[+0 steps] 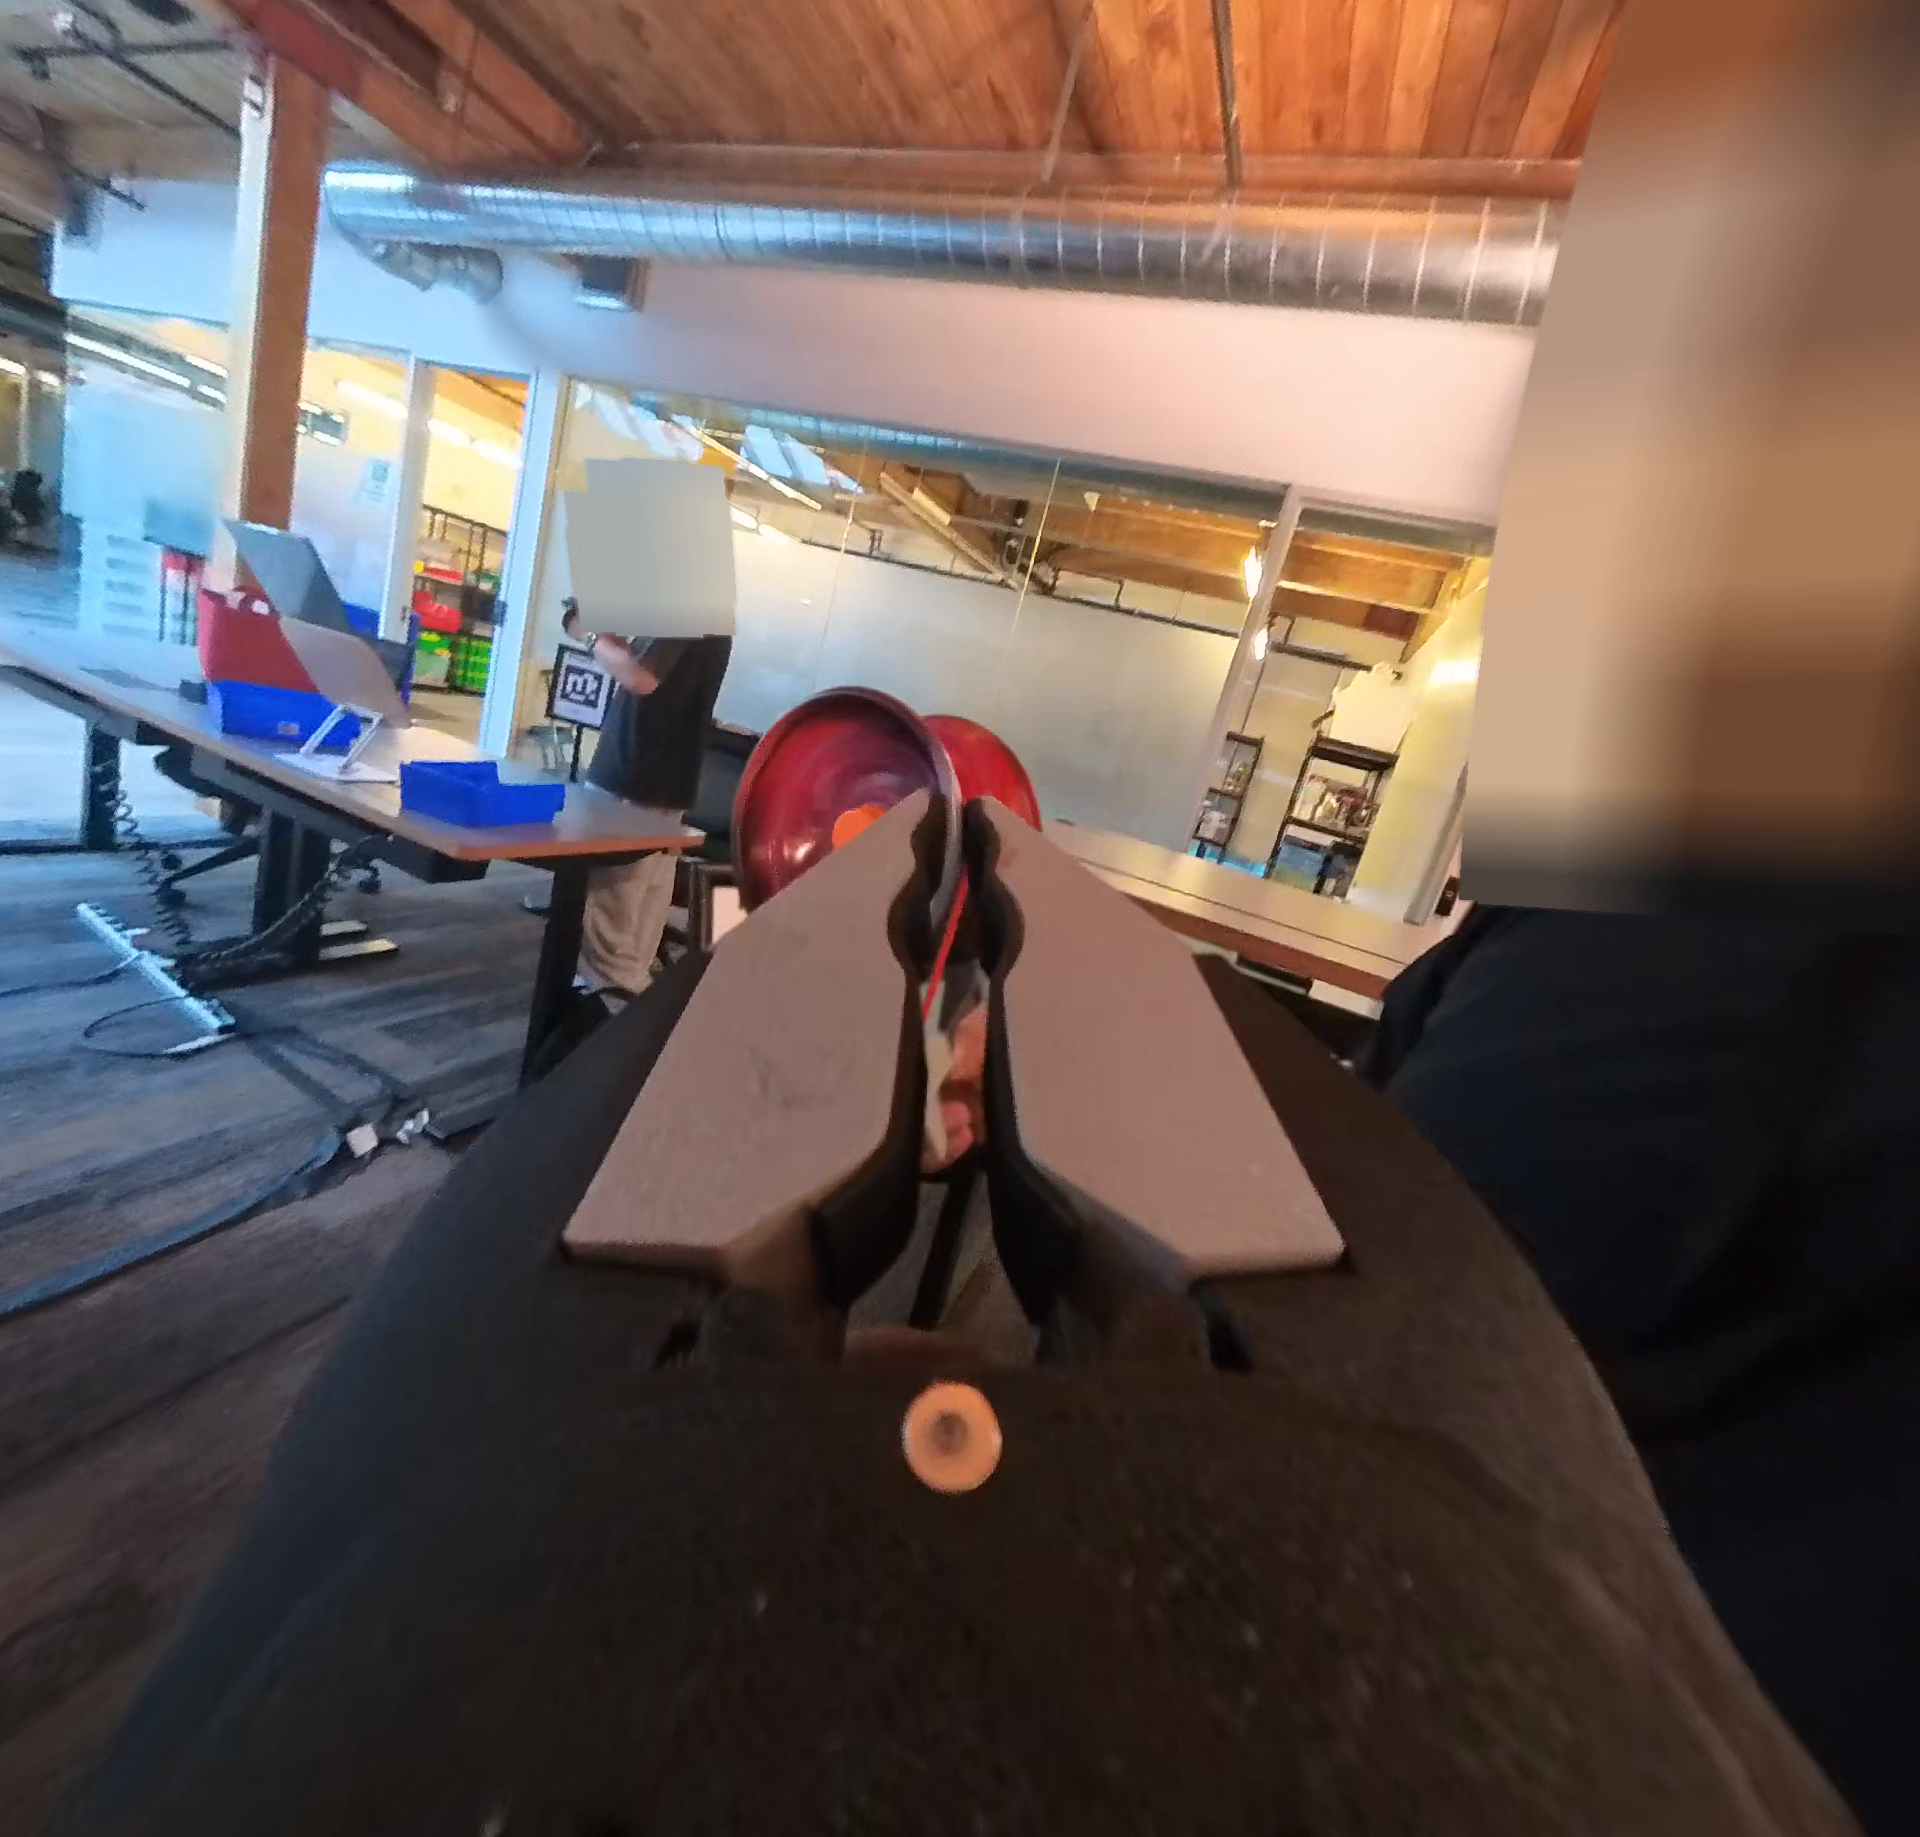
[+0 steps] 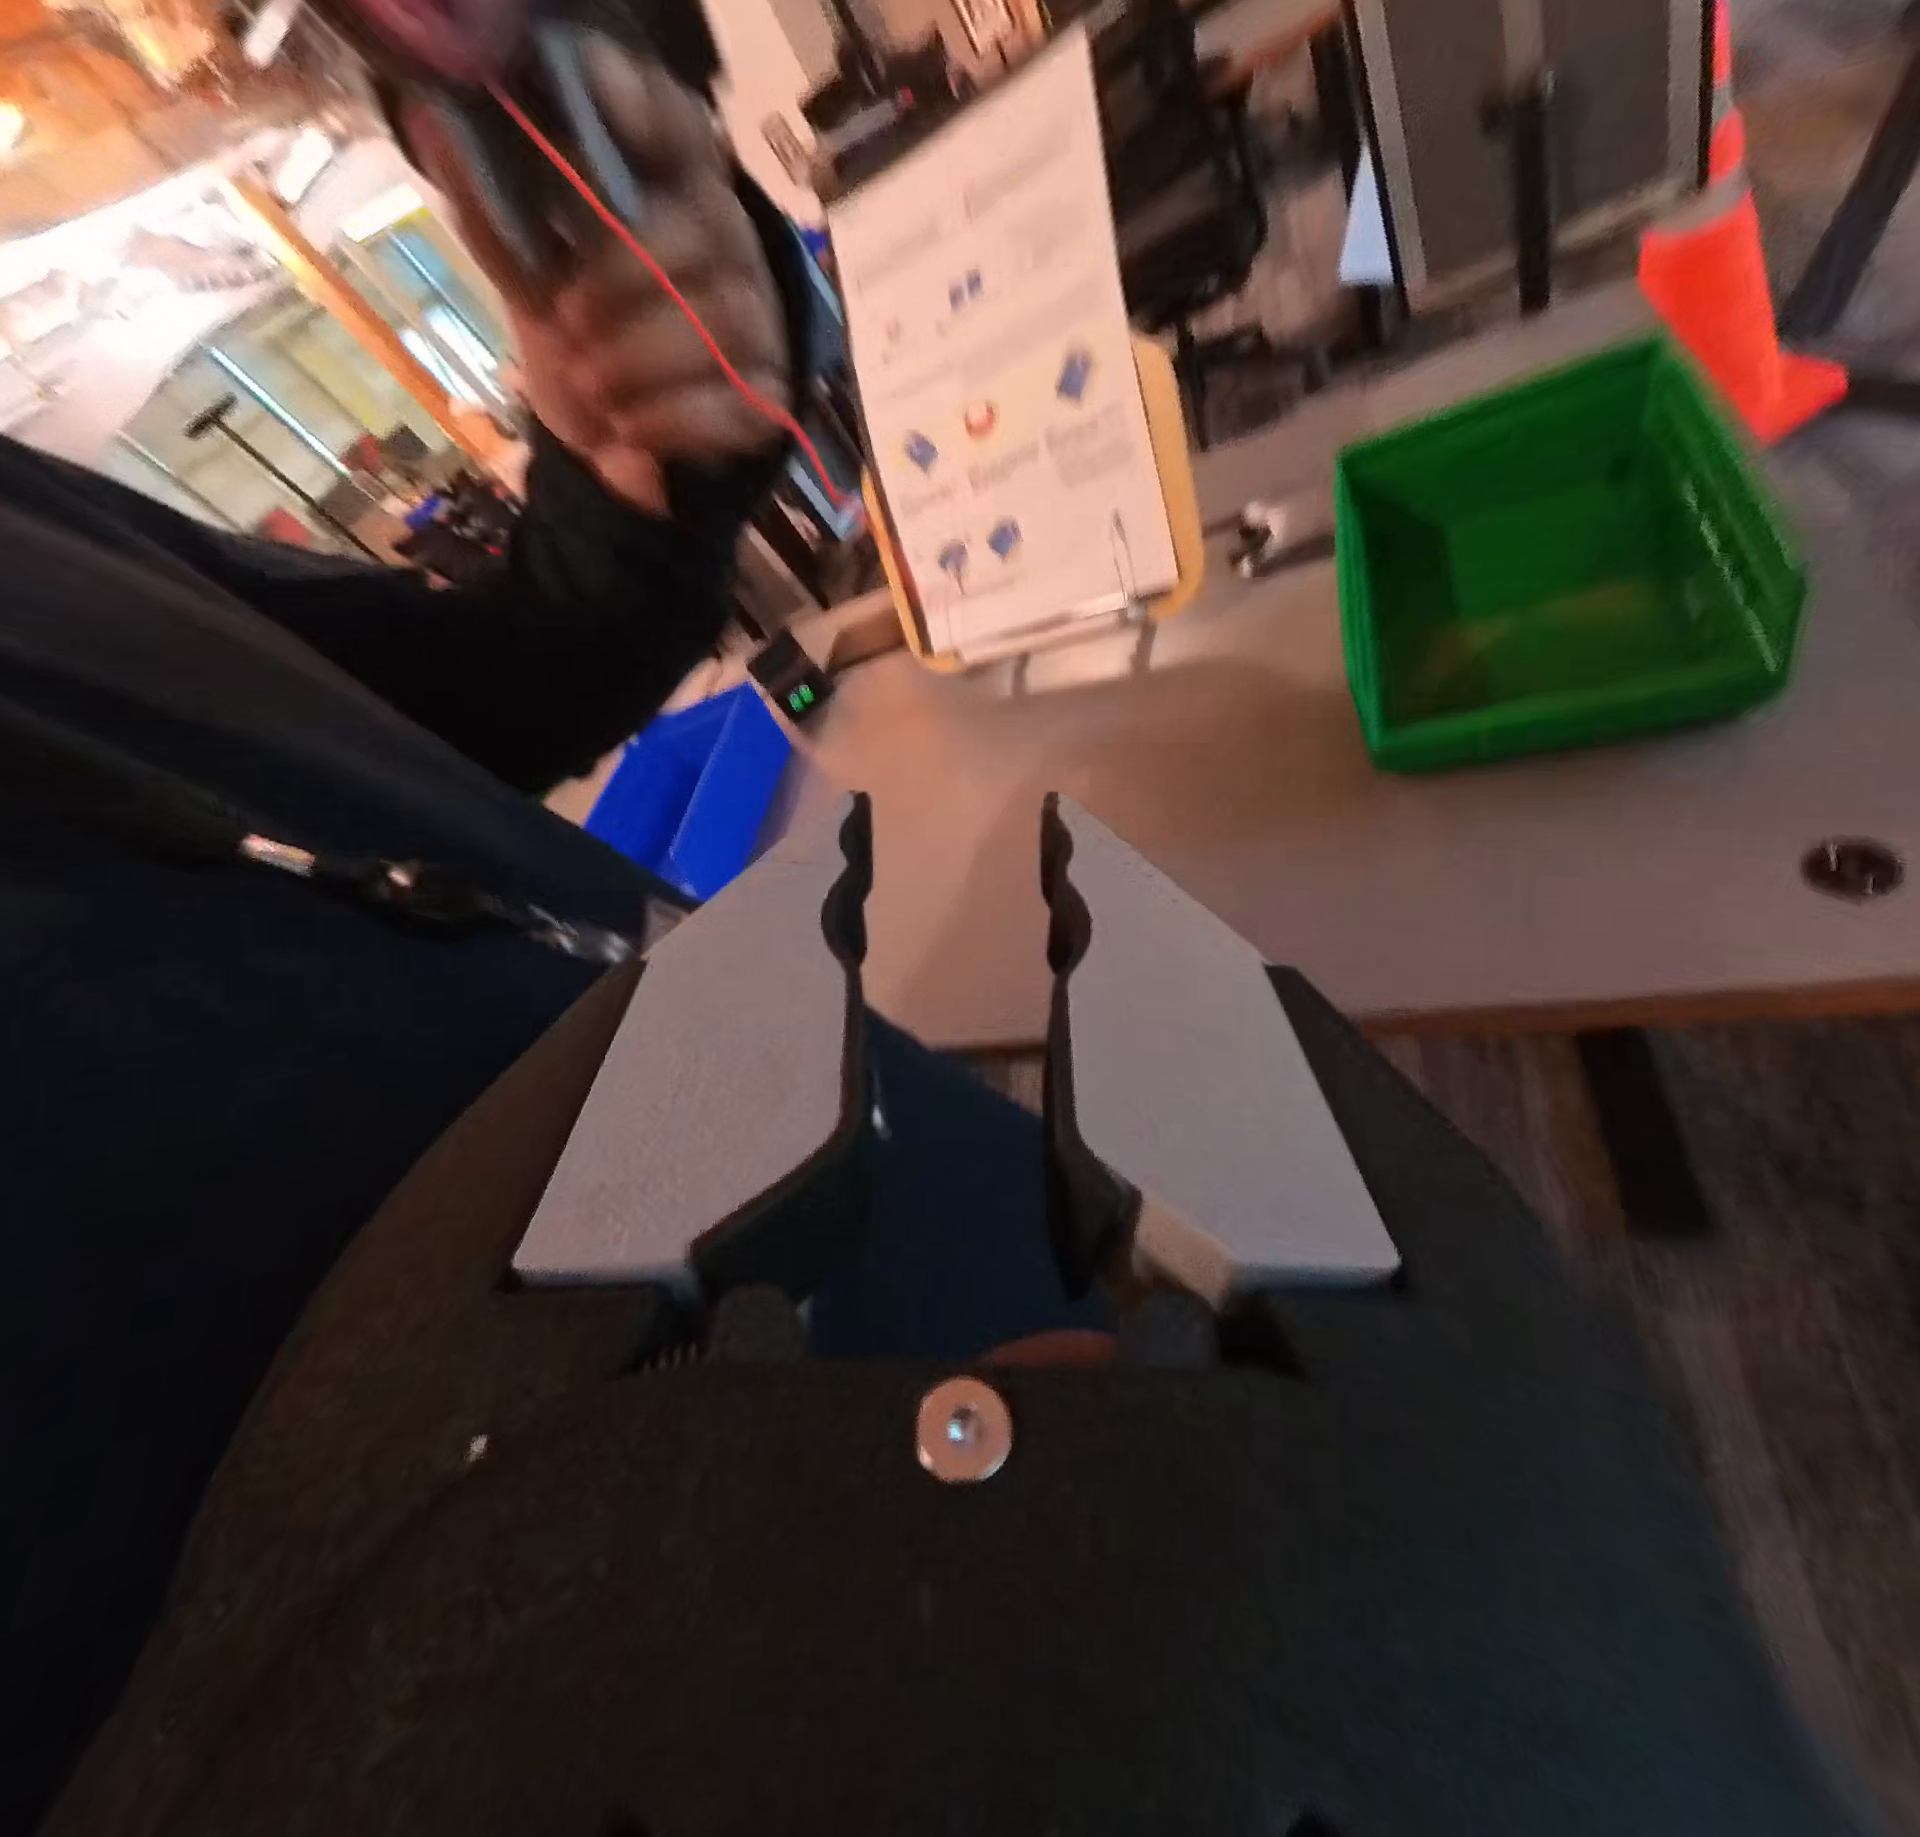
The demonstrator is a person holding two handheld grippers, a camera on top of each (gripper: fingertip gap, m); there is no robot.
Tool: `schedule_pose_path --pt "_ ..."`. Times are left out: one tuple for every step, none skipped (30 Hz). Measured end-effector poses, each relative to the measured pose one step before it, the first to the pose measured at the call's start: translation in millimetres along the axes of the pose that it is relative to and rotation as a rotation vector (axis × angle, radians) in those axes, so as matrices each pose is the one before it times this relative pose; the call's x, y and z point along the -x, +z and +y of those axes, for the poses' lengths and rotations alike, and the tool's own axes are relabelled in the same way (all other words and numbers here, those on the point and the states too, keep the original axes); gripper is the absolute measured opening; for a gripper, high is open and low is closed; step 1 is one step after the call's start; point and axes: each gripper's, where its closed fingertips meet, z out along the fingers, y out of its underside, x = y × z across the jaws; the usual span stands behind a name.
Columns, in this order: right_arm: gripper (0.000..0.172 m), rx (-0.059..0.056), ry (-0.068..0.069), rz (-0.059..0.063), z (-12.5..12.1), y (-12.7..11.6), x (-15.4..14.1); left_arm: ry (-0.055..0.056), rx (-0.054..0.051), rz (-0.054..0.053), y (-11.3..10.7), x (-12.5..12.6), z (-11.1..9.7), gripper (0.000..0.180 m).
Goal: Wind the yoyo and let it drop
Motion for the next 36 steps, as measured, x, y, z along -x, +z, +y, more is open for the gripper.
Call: schedule_pose_path --pt "0.032 -0.0282 -0.0283 -0.0268 -11.44 4.99 10.11 -0.0114 0.0128 -0.0069 2.78 1.54 3.15 0.001" --pt "0.034 -0.0116 -0.0296 -0.0232 -7.85 8.3 9.12 -0.0129 0.0078 -0.0015 2.93 0.87 3.01 0.001" --pt "0.034 0.0008 -0.0268 -0.0205 -5.33 9.81 7.76 -0.0106 0.003 -0.0028 2.7 1.3 2.74 0.001" --pt "0.034 -0.0022 -0.0203 -0.0157 -5.1 10.05 5.61 -0.0086 0.0032 -0.0022 2.35 1.19 2.66 0.001" --pt "0.034 -0.0108 -0.0119 -0.0181 -5.45 9.43 4.74 -0.009 0.0049 0.001 2.09 0.67 2.63 0.001" --pt "0.033 -0.0092 -0.0074 -0.0355 -4.49 8.36 6.23 -0.0074 0.004 -0.0021 1.6 0.69 2.14 0.001" --pt "0.029 -0.0017 -0.0083 -0.04 -2.6 6.64 6.16 -0.0044 0.0043 -0.0019 1.19 0.47 1.72 0.001" --pt "0.02 0.0048 -0.0119 -0.0215 -1.24 4.82 3.07 -0.0029 0.0046 0.0042 0.8 -0.71 1.23 0.001" --pt "0.013 0.0105 -0.0134 -0.0048 -0.04 3.18 0.53 -0.001 -0.0025 0.0049 0.14 -1.39 -0.14 0.001" --pt "0.007 0.0122 -0.0096 -0.0005 0.14 2.05 -0.05 -0.0014 -0.002 0.0051 -0.16 -1.54 -0.24 0.001" --pt "0.004 0.0097 -0.0037 -0.0085 0.12 1.38 1.07 -0.0029 0.0021 0.0048 -0.42 -1.23 0.33 0.001" --pt "0.001 0.007 -0.0026 -0.0203 0.02 0.87 3.06 -0.0007 0.0015 -0.0009 -0.57 -0.39 0.44 0.001" --pt "0.0 0.007 -0.0072 -0.0081 0.51 0.62 1.39 0.0006 0.0002 -0.0024 -0.73 -0.07 0.28 0.002" --pt "0.0 0.0098 -0.0117 0.0121 1.43 0.47 -1.4 -0.003 -0.0009 0.0004 -0.87 -0.53 0.2 0.001" --pt "0.0 0.0137 -0.01 0.0145 2.3 0.44 -1.99 -0.0057 -0.0023 0.0033 -0.89 -0.89 -0.13 0.001" --pt "0.0 0.008 -0.0017 0.0089 1.47 0.44 -1.46 -0.0055 -0.0029 0.0012 -0.91 -0.65 -0.31 0.001" --pt "0.0 -0.0009 0.005 -0.005 0.11 0.65 0.15 -0.0048 -0.0009 -0.0009 -0.52 -0.18 -0.23 0.001" --pt "0.0 -0.0006 0.0059 -0.0123 0.07 0.96 1.17 -0.007 0.0037 0.0006 0.02 -0.12 -0.01 0.001" --pt "0.0 0.0046 0.0004 -0.0006 0.85 1.39 -0.68 -0.01 0.0039 0.0025 0.74 -0.4 -0.26 0.001" --pt "0.0 0.0083 -0.0035 0.0096 1.51 1.92 -2.51 -0.0115 0.0045 0.0011 1.31 -0.43 -0.04 0.001" --pt "0.0 0.0092 -0.0032 0.0112 1.73 1.98 -3.25 -0.0113 0.0139 0.0 1.82 -0.57 1.46 0.001" --pt "0.0 0.0039 -0.003 0.0222 0.93 1.4 -5.32 -0.0045 0.0209 0.0052 2.22 -1.9 2.81 0.001" --pt "0.0 -0.0029 -0.003 0.0368 -0.48 -0.38 -7.98 0.004 0.0312 0.0157 2.39 -3.86 4.85 0.001" --pt "0.0 -0.0029 0.0009 0.032 -1.05 -2.64 -7.69 0.0158 0.0427 0.0152 2.03 -4.06 7.04 0.001" --pt "0.0 0.0049 0.0053 0.0261 -0.63 -5.26 -6.76 0.0259 0.0502 0.0107 1.24 -3.46 8.24 0.001" --pt "0.0 0.0102 0.003 0.0296 -0.28 -7.82 -6.62 0.0267 0.0556 0.0003 -0.05 -1.89 8.93 0.001" --pt "0.0 0.0109 0.0006 0.0251 -0.22 -9.57 -5.35 0.0243 0.0557 -0.0085 -1.38 -0.17 8.82 0.001" --pt "0.0 0.0127 0.0052 0.0133 -0.02 -10.1 -3.05 0.0199 0.0549 -0.0145 -2.37 1.31 8.82 0.001" --pt "0.0 0.0131 0.011 0.0045 0.24 -9.35 -1.23 0.0223 0.0504 -0.0304 -3.02 4.33 8.45 0.001" --pt "0.0 0.0146 0.0123 0.0004 0.76 -7.32 0.01 0.0276 0.0549 -0.0438 -2.7 6.81 9.35 0.001" --pt "0.0 0.0195 0.0088 0.001 1.85 -4.16 0.94 0.0383 0.0628 -0.0523 -1.9 8.35 10.35 0.001" --pt "0.0 0.026 0.0047 0.0069 3.63 -0.53 0.97 0.0488 0.0594 -0.0514 -0.71 7.77 9.46 0.001" --pt "0.0 0.029 0.0023 0.0098 4.49 2.46 0.93 0.0489 0.058 -0.0473 0.5 6.67 8.56 0.0" --pt "0.0 0.0257 0.0018 0.005 4.41 4.59 1.64 0.0594 0.0641 -0.0505 1.63 6.08 8.56 0.0" --pt "0.0 0.0208 0.0025 0.0039 3.78 5.54 1.29 0.0677 0.0574 -0.0562 2.2 5.7 6.73 0.0" --pt "0.0 0.0112 0.0049 0.0021 2.35 5.66 0.82 0.0645 0.0464 -0.0491 2.78 4.0 4.9 0.0"
